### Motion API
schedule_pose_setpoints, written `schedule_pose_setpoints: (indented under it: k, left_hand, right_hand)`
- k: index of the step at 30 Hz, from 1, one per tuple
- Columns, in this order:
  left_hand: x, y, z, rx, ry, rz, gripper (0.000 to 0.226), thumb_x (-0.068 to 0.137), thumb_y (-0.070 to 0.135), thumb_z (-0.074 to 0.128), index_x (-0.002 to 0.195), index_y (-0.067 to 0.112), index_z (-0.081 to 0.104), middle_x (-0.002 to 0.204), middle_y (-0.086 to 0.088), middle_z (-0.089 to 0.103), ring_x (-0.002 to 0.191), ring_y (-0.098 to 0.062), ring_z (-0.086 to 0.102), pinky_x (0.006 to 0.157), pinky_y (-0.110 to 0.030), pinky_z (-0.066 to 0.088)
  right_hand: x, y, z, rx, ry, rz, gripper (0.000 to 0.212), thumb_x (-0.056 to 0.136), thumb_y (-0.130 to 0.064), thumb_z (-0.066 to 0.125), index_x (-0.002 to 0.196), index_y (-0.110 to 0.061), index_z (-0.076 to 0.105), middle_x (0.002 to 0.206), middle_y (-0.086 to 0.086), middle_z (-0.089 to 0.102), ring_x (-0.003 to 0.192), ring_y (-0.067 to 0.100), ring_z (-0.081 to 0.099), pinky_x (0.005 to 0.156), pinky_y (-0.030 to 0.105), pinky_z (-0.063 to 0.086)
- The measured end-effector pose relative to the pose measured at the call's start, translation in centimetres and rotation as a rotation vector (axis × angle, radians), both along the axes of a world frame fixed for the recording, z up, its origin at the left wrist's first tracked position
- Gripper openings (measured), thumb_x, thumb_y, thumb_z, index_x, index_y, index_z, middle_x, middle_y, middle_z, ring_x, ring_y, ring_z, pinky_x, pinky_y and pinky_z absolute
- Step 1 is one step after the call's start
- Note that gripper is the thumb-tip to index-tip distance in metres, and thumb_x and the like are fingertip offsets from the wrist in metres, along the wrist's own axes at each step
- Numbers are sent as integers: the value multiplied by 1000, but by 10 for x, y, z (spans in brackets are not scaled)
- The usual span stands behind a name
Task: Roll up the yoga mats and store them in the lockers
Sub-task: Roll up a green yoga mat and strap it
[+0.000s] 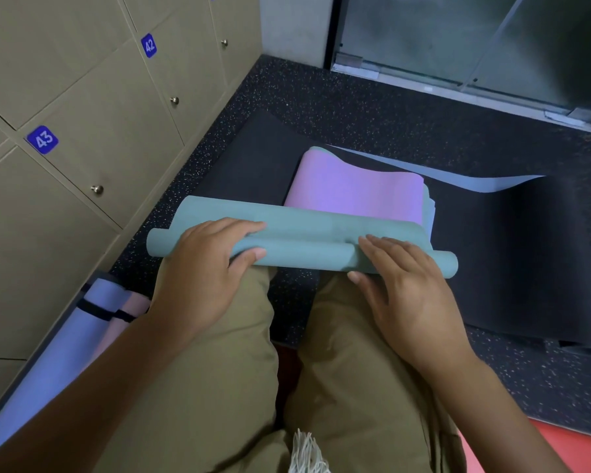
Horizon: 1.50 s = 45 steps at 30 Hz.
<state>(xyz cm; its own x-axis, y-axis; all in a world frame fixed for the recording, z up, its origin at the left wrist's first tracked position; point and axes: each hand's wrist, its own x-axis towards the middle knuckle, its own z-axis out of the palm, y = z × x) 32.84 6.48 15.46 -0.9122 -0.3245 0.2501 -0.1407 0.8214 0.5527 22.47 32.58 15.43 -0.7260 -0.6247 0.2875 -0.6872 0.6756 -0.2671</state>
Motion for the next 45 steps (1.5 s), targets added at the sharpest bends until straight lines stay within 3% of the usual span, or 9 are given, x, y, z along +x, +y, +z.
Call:
schedule_pose_setpoints:
  k: [5, 8, 13, 17, 23, 28, 32, 37, 45]
  left_hand:
    - [-6, 7, 1, -138, 131, 16, 12, 93, 24, 68, 99, 18, 76, 99, 8, 68, 96, -21, 58, 88, -33, 43]
    - [-5, 3, -5, -251, 133, -15, 23, 92, 33, 67, 104, 16, 77, 103, 4, 70, 95, -25, 63, 90, -41, 46]
    - [-4, 3, -10, -303, -16, -61, 55, 90, 53, 58, 127, 13, 71, 126, 0, 69, 117, -26, 62, 108, -49, 42]
    - [-9, 4, -13, -323, -21, -56, 57, 93, 52, 52, 132, 14, 68, 130, 0, 69, 121, -24, 61, 113, -45, 36]
    - [-26, -4, -15, -289, 11, -34, 47, 98, 46, 49, 125, 14, 72, 115, 0, 73, 107, -26, 65, 102, -40, 38]
    - [-40, -11, -11, -152, -66, -40, 52, 97, 53, 42, 127, 21, 69, 117, 4, 72, 109, -24, 64, 102, -44, 40]
    - [-49, -8, -5, -19, 40, 32, 34, 91, 42, 60, 118, 24, 70, 114, 8, 69, 106, -22, 61, 98, -48, 45]
    - [-48, 0, -10, -189, 176, 105, 9, 89, 24, 73, 97, 19, 73, 99, 5, 68, 94, -26, 59, 87, -49, 47]
    - [-49, -3, -19, -338, 76, 18, 45, 87, 37, 78, 124, 12, 71, 119, -1, 71, 109, -27, 63, 101, -44, 45]
  right_hand:
    - [-11, -7, -5, -8, -16, 6, 52, 103, -43, 46, 137, -8, 63, 137, 6, 65, 124, 28, 59, 114, 43, 39]
    - [-16, -10, -7, 10, -47, 7, 56, 104, -48, 42, 139, -9, 61, 141, 6, 63, 129, 27, 56, 118, 44, 34]
    - [-22, -15, -9, 88, -81, -19, 73, 100, -63, 31, 150, -13, 49, 154, 6, 50, 148, 29, 36, 125, 48, 10]
    - [-20, -15, -7, 96, -37, -40, 67, 97, -58, 41, 147, -14, 50, 150, 9, 51, 141, 33, 40, 119, 48, 20]
    - [-14, -13, -2, -15, 80, -54, 42, 92, -27, 73, 131, -14, 63, 132, 6, 61, 121, 30, 54, 109, 42, 26]
    - [-21, -18, -7, 21, 41, -54, 47, 95, -32, 69, 138, -14, 60, 141, 7, 60, 133, 29, 52, 116, 44, 23]
    - [-28, -23, -11, 32, -34, -50, 55, 96, -38, 63, 145, -15, 54, 149, 9, 54, 142, 29, 45, 120, 45, 22]
    - [-36, -30, -14, 16, -77, -69, 58, 96, -43, 59, 147, -16, 52, 151, 9, 52, 145, 29, 41, 122, 43, 16]
    - [-52, -43, -16, 102, -56, -117, 67, 93, -49, 65, 149, -17, 49, 149, 15, 47, 143, 36, 35, 124, 52, 16]
